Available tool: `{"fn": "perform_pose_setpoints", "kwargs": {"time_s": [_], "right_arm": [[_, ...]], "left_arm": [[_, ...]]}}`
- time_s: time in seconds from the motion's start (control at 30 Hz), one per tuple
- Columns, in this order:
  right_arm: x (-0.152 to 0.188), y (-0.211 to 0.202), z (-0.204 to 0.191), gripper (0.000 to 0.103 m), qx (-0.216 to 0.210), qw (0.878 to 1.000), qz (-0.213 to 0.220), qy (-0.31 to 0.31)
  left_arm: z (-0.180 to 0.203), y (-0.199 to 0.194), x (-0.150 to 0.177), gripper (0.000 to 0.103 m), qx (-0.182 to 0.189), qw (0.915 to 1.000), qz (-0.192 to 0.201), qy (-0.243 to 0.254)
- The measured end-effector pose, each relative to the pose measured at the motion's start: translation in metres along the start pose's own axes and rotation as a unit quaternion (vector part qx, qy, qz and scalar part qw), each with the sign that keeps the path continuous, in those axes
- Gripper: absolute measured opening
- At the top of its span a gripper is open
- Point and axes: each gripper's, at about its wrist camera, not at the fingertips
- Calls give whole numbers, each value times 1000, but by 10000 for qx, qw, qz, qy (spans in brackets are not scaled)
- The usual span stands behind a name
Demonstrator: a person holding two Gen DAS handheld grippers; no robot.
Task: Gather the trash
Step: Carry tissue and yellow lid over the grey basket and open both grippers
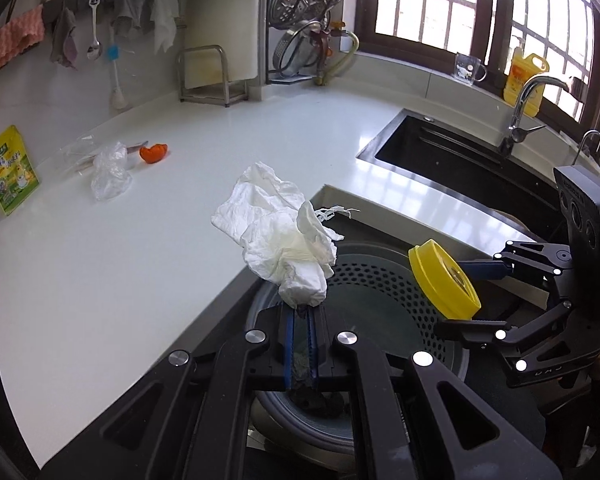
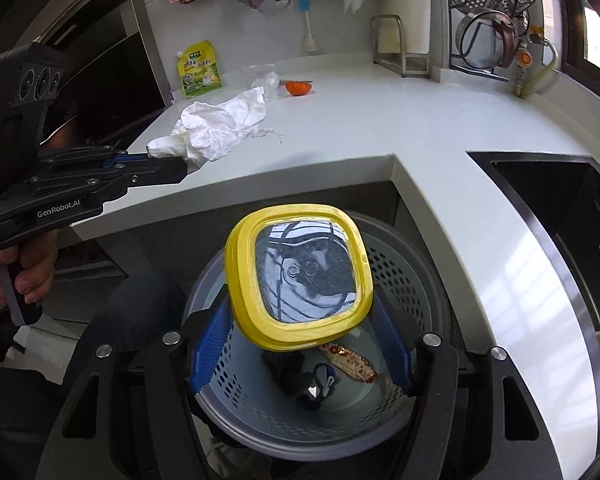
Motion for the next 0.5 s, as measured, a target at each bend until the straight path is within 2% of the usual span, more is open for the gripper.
{"fn": "perform_pose_setpoints", "kwargs": {"time_s": [0.23, 0.37, 0.5], "right_arm": [[29, 0, -2, 65, 102, 9996, -218, 162], [36, 5, 0, 65, 158, 9990, -322, 269], [39, 7, -2, 65, 197, 9986, -371, 324]], "left_arm": [[25, 20, 11, 6, 285, 9992, -229, 166], [35, 27, 15, 7, 193, 9989, -231, 370], [40, 34, 21, 7, 312, 9982, -343, 367]]}}
Point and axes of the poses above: each gripper's, at about its wrist camera, not at the fingertips, and y roughly the way its jaws point, z to its right, x to its underside, and after that the axes turned 3 degrees about z, right-handed
